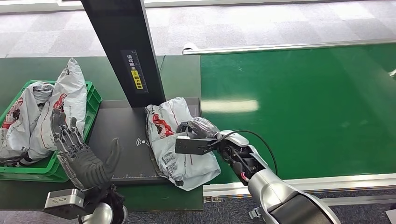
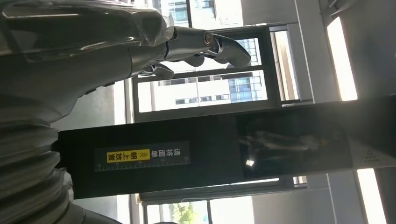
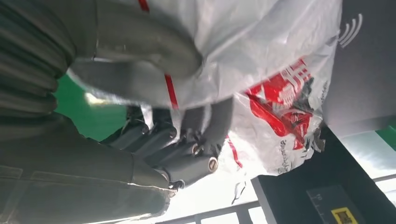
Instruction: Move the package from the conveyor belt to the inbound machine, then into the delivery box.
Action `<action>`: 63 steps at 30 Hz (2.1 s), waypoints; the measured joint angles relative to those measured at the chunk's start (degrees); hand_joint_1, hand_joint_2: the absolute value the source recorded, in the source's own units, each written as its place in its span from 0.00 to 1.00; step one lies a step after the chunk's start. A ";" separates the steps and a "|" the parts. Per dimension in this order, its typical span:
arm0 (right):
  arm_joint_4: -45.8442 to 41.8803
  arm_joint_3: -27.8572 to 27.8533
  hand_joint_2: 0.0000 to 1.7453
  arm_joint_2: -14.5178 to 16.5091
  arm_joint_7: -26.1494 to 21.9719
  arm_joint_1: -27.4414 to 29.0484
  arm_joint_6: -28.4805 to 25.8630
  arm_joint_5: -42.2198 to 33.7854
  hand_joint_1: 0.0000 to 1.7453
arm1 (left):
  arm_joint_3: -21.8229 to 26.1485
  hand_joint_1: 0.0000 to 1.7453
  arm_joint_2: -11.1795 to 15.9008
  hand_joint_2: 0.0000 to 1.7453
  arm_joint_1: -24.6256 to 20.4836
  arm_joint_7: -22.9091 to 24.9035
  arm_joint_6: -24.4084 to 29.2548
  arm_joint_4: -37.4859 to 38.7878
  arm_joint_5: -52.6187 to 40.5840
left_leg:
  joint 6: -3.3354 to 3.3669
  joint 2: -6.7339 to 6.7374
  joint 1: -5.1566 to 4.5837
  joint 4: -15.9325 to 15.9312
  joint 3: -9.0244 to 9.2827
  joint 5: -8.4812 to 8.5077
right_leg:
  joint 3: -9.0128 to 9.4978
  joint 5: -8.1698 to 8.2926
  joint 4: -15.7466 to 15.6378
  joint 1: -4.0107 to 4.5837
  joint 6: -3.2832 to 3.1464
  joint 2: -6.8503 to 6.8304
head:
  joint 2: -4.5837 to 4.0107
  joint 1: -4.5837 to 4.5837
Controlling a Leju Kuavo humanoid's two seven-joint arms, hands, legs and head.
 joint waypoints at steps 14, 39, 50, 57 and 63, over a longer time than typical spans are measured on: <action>-15.75 -11.44 1.00 -2.36 -11.00 10.90 5.78 -23.81 0.00 | -1.24 0.00 0.66 1.00 -1.59 6.13 -15.83 11.96 -3.85 | 0.00 0.00 0.00 0.00 0.00 -0.02 | -0.02 -0.01 -0.01 0.00 0.00 0.00 | 0.00 0.01; -52.86 -22.88 1.00 -4.62 -6.41 35.74 -8.25 -19.04 0.00 | -2.56 0.00 -1.79 1.00 -13.58 47.04 -18.65 36.42 -57.79 | 0.01 -0.03 -0.01 0.00 0.02 0.00 | 0.02 0.01 -0.02 -0.01 0.00 -0.01 | 0.00 -0.02; -53.09 -24.45 1.00 -3.61 -5.15 36.20 -8.37 -17.60 0.00 | -2.89 1.00 -3.86 1.00 -19.62 45.41 -18.51 47.34 -64.08 | 0.03 -0.12 -0.03 0.00 0.19 0.01 | 0.25 0.00 -0.02 -0.03 0.01 -0.04 | 0.00 -0.01; -53.61 -26.49 1.00 -3.32 -4.67 37.71 -8.08 -17.35 0.00 | -1.89 1.00 -4.08 1.00 -19.64 40.04 -14.77 47.85 -61.35 | 0.03 -0.11 -0.02 0.00 0.18 0.01 | 0.22 0.01 -0.02 -0.02 0.02 -0.04 | 0.00 -0.02; -54.35 -27.71 1.00 -3.08 -4.62 38.66 -7.28 -17.33 0.00 | -1.73 1.00 -4.14 1.00 -19.65 36.40 -10.32 47.96 -59.35 | 0.03 -0.10 -0.02 0.00 0.08 0.00 | 0.12 0.00 -0.02 -0.02 0.01 -0.04 | 0.00 -0.01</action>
